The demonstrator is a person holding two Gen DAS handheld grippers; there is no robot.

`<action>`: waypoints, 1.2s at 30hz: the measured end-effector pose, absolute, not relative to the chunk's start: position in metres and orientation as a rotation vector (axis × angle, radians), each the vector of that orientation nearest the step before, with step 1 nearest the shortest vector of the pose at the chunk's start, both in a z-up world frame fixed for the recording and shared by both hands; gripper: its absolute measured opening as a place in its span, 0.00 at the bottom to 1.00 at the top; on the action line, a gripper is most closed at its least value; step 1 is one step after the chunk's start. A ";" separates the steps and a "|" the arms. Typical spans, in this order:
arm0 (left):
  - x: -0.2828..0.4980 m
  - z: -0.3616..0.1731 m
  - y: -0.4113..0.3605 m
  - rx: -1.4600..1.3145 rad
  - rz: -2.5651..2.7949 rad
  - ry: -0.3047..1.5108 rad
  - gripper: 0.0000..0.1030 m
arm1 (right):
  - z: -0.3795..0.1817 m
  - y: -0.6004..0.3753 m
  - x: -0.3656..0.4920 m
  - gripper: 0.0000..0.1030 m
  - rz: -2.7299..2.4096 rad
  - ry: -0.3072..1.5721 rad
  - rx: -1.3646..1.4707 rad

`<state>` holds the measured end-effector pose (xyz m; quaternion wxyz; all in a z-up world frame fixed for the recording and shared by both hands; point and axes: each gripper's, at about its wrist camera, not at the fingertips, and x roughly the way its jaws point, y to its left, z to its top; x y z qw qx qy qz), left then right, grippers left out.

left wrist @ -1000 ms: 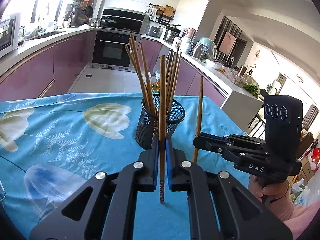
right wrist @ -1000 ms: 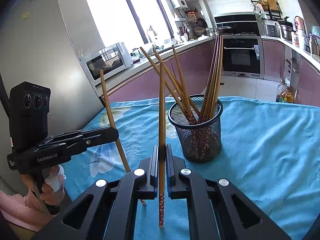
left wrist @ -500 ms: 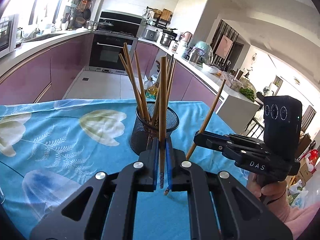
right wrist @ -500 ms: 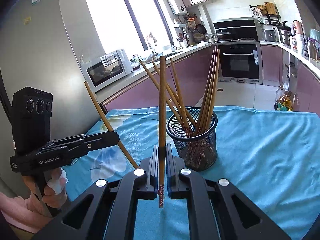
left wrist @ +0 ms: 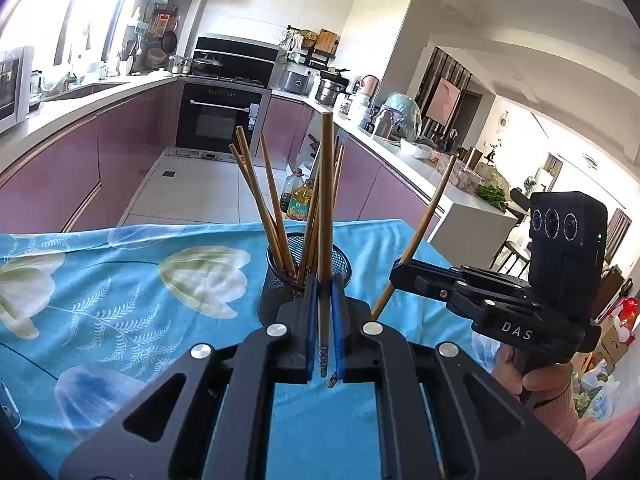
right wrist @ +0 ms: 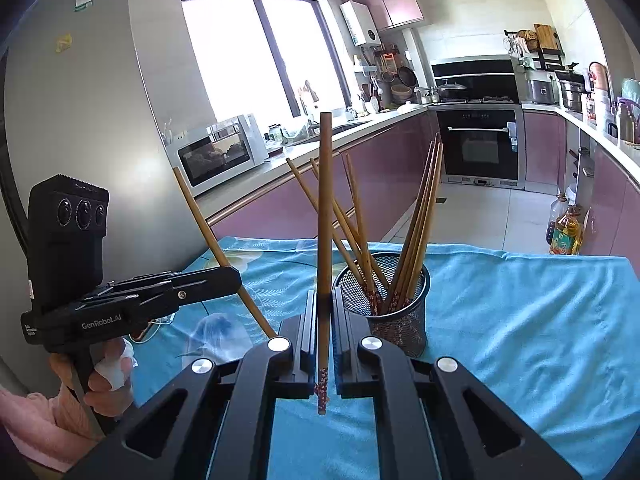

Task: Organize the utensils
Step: 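Lift the chopstick upright with the right tool toward the mesh cup, then lower the held chopstick into the black mesh cup with the right tool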

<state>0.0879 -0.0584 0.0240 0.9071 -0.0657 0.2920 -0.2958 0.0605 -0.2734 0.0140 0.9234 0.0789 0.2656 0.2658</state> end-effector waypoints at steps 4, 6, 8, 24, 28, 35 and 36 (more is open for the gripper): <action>0.089 0.029 -0.063 -0.125 -0.607 0.592 0.07 | 0.018 -0.274 0.062 0.06 0.547 0.534 0.160; 0.090 0.031 -0.065 -0.118 -0.606 0.590 0.07 | 0.019 -0.274 0.062 0.06 0.549 0.530 0.161; 0.090 0.032 -0.066 -0.112 -0.605 0.588 0.07 | 0.020 -0.275 0.063 0.06 0.549 0.528 0.160; 0.091 0.043 -0.071 -0.097 -0.601 0.573 0.07 | 0.026 -0.275 0.069 0.06 0.555 0.522 0.152; 0.092 0.045 -0.071 -0.096 -0.603 0.569 0.07 | 0.030 -0.275 0.071 0.06 0.557 0.515 0.151; 0.092 0.052 -0.069 -0.088 -0.594 0.550 0.07 | 0.037 -0.275 0.073 0.06 0.559 0.499 0.151; 0.091 0.053 -0.069 -0.087 -0.593 0.546 0.07 | 0.038 -0.276 0.074 0.06 0.558 0.495 0.152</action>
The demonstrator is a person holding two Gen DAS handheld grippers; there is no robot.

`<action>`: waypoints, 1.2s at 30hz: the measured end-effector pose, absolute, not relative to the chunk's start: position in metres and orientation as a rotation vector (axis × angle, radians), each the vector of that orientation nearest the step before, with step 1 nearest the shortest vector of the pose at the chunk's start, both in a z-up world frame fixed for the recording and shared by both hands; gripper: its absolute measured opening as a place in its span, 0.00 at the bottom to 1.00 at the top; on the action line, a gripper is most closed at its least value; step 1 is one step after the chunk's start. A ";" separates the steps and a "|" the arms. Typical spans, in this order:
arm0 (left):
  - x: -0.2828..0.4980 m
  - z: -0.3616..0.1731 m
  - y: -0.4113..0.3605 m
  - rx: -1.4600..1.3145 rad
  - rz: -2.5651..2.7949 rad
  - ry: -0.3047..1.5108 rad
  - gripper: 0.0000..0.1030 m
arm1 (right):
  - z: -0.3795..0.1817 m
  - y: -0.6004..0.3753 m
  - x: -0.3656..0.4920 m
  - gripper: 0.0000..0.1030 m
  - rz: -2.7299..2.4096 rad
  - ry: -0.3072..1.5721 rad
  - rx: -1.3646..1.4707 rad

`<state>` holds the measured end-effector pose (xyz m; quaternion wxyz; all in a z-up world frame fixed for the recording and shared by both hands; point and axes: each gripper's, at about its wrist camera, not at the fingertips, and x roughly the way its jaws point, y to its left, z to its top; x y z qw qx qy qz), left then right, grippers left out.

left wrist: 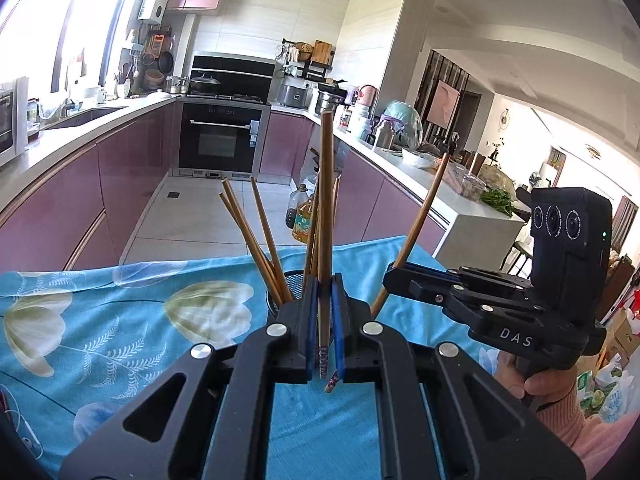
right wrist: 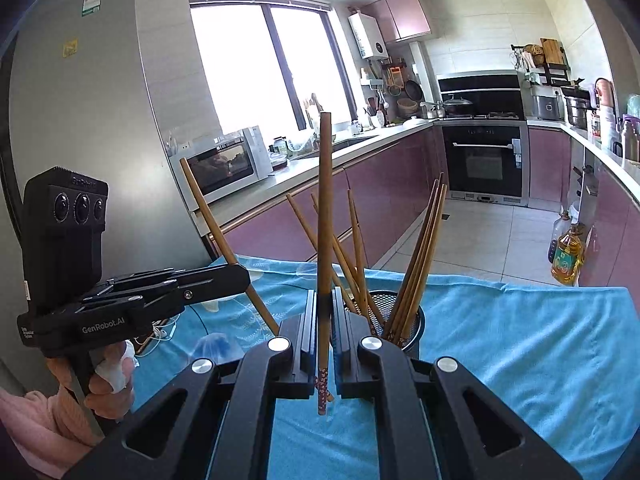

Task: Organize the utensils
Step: 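Lower the held chopstick into the black mesh cup with the right tool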

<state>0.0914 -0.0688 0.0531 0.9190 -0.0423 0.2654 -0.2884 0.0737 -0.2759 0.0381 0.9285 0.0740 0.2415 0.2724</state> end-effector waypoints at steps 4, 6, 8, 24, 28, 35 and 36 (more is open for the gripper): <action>0.090 0.059 -0.068 -0.082 -0.591 0.526 0.07 | 0.044 -0.278 0.077 0.06 0.559 0.479 0.153; 0.091 0.063 -0.070 -0.078 -0.590 0.517 0.07 | 0.047 -0.279 0.078 0.06 0.558 0.469 0.151; 0.091 0.065 -0.070 -0.077 -0.589 0.509 0.07 | 0.050 -0.280 0.079 0.06 0.557 0.461 0.150; 0.104 0.087 -0.084 -0.068 -0.577 0.458 0.07 | 0.069 -0.287 0.090 0.06 0.539 0.414 0.146; 0.106 0.088 -0.087 -0.062 -0.574 0.456 0.07 | 0.070 -0.286 0.093 0.06 0.537 0.415 0.144; 0.110 0.091 -0.089 -0.060 -0.566 0.457 0.07 | 0.069 -0.281 0.099 0.06 0.531 0.419 0.140; 0.111 0.091 -0.090 -0.060 -0.565 0.459 0.07 | 0.068 -0.280 0.098 0.06 0.530 0.418 0.137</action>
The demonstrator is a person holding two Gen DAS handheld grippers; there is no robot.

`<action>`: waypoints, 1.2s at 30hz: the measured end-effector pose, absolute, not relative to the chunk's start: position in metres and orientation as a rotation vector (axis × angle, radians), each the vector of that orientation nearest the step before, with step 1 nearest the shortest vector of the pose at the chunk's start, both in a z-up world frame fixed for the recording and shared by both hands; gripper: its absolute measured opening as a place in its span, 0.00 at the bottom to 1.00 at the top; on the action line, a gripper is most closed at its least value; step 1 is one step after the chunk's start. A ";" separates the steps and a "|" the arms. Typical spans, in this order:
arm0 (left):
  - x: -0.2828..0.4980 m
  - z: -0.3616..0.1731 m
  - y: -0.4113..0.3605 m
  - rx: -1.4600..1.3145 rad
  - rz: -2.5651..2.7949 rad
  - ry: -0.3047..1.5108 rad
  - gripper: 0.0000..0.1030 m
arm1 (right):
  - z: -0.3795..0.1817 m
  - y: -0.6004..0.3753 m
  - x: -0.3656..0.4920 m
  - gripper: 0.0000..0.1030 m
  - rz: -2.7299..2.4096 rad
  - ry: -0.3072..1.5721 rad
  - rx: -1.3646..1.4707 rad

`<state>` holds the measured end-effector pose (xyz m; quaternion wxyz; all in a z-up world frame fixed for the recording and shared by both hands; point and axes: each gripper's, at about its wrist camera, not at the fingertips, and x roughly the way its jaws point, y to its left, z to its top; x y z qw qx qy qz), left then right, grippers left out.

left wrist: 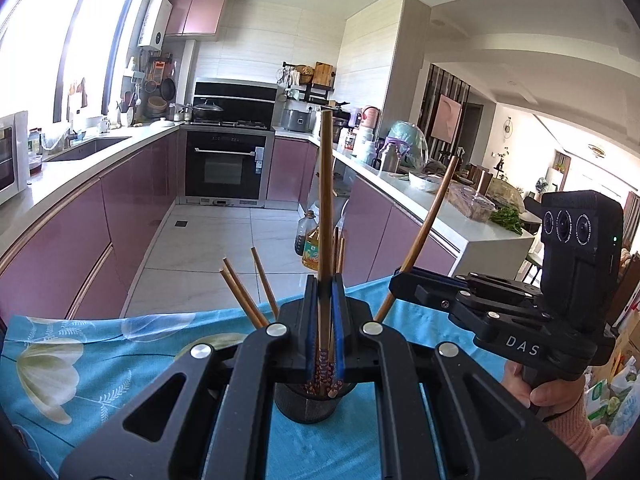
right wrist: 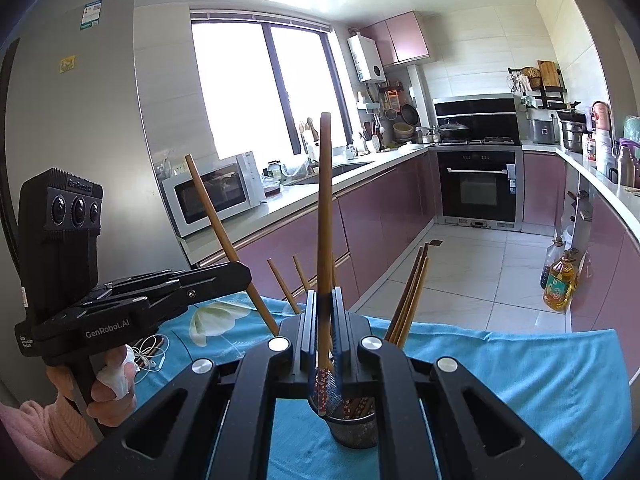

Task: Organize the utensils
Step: 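Lower the held chopstick into the black mesh cup with the right tool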

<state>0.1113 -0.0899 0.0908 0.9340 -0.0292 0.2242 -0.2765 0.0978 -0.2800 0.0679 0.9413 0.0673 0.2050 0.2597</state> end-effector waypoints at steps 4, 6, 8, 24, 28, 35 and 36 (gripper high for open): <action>0.113 0.091 -0.093 -0.060 -0.560 0.464 0.07 | 0.067 -0.280 0.099 0.06 0.524 0.418 0.134; 0.116 0.092 -0.094 -0.060 -0.558 0.464 0.07 | 0.067 -0.281 0.101 0.06 0.522 0.421 0.136; 0.117 0.092 -0.094 -0.061 -0.558 0.466 0.07 | 0.067 -0.281 0.103 0.06 0.520 0.422 0.138; 0.122 0.084 -0.101 -0.041 -0.540 0.495 0.07 | 0.056 -0.283 0.116 0.06 0.497 0.454 0.144; 0.124 0.077 -0.106 -0.016 -0.526 0.514 0.07 | 0.051 -0.283 0.121 0.06 0.493 0.473 0.145; 0.129 0.064 -0.108 -0.004 -0.518 0.557 0.07 | 0.039 -0.282 0.127 0.06 0.483 0.506 0.144; 0.130 0.062 -0.108 -0.001 -0.518 0.561 0.07 | 0.038 -0.282 0.127 0.06 0.482 0.511 0.144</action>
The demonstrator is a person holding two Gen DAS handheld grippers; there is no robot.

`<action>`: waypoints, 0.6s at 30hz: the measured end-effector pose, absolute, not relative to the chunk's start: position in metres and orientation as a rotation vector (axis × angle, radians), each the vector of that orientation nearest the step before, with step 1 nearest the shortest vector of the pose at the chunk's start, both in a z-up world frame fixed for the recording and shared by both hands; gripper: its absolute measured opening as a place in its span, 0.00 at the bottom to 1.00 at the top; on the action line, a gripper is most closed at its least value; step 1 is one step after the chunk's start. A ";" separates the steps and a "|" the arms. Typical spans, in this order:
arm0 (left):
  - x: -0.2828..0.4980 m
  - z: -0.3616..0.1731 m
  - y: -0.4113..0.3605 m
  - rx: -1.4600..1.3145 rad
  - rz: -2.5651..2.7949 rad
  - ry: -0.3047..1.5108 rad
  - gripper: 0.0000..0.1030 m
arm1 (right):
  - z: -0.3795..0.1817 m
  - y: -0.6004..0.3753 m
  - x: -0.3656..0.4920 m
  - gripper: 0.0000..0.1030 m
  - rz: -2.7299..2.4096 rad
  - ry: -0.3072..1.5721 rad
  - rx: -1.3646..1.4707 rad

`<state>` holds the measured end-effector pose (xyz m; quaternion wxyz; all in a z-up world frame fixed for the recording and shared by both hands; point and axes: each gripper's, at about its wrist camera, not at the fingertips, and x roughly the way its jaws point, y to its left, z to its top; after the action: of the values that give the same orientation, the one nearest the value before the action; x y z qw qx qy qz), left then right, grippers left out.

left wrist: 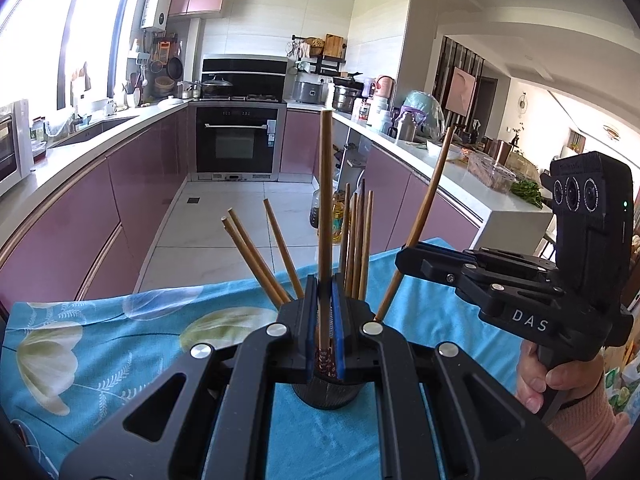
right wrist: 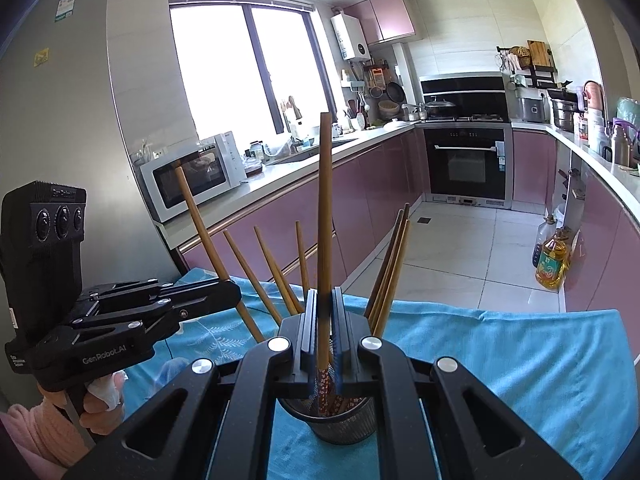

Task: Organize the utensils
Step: 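Lower the held chopstick into the black mesh cup with the right tool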

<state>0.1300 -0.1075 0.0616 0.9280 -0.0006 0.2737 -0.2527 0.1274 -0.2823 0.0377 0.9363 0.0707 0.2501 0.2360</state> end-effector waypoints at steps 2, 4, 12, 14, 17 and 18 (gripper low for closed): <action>0.132 0.058 -0.109 0.002 -0.519 0.571 0.07 | 0.035 -0.283 0.129 0.06 0.480 0.519 0.145; 0.134 0.054 -0.109 0.005 -0.518 0.580 0.07 | 0.033 -0.283 0.131 0.06 0.479 0.528 0.146; 0.137 0.045 -0.104 0.008 -0.522 0.604 0.07 | 0.024 -0.281 0.135 0.06 0.472 0.559 0.141; 0.138 0.043 -0.102 0.005 -0.522 0.609 0.07 | 0.022 -0.280 0.136 0.06 0.473 0.568 0.139; 0.140 0.040 -0.101 0.004 -0.519 0.619 0.07 | 0.020 -0.280 0.138 0.06 0.471 0.580 0.138; 0.139 0.039 -0.100 0.006 -0.516 0.621 0.07 | 0.019 -0.279 0.139 0.06 0.470 0.584 0.137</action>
<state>0.1393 -0.1002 0.0386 0.9196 0.0027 0.3020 -0.2513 0.1392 -0.2794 0.0185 0.9282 0.0669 0.2851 0.2294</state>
